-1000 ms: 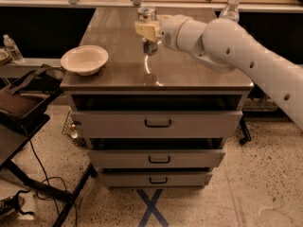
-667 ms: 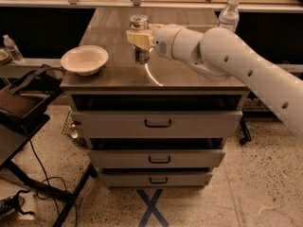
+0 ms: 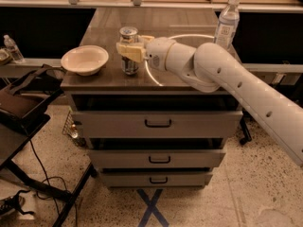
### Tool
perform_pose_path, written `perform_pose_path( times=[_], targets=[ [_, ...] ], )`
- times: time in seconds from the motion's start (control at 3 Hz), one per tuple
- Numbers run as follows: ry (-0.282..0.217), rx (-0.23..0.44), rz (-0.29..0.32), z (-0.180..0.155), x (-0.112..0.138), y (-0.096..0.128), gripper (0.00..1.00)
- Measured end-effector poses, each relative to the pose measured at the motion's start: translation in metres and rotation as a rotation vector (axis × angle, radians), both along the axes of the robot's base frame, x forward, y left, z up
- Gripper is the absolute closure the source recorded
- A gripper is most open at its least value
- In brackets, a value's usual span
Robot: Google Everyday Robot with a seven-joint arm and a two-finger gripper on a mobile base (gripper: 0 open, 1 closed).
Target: Move redbull can near paper bowl
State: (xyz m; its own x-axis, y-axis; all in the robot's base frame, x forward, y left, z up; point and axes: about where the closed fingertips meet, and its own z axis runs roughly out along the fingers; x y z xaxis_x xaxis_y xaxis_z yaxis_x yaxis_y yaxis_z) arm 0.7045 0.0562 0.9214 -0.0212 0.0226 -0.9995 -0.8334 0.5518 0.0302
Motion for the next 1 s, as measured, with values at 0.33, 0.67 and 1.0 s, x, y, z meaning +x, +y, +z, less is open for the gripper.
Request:
perform_pose_path(
  times=[0.33,0.67,1.0],
  targets=[
    [-0.002,0.008,0.03,-0.0164,0.0022,0.0037,1.0],
    [-0.002,0.008,0.036,-0.0177,0.0018,0.0063,0.85],
    [-0.002,0.009,0.042,-0.0171,0.0008,0.0102,0.54]
  ],
)
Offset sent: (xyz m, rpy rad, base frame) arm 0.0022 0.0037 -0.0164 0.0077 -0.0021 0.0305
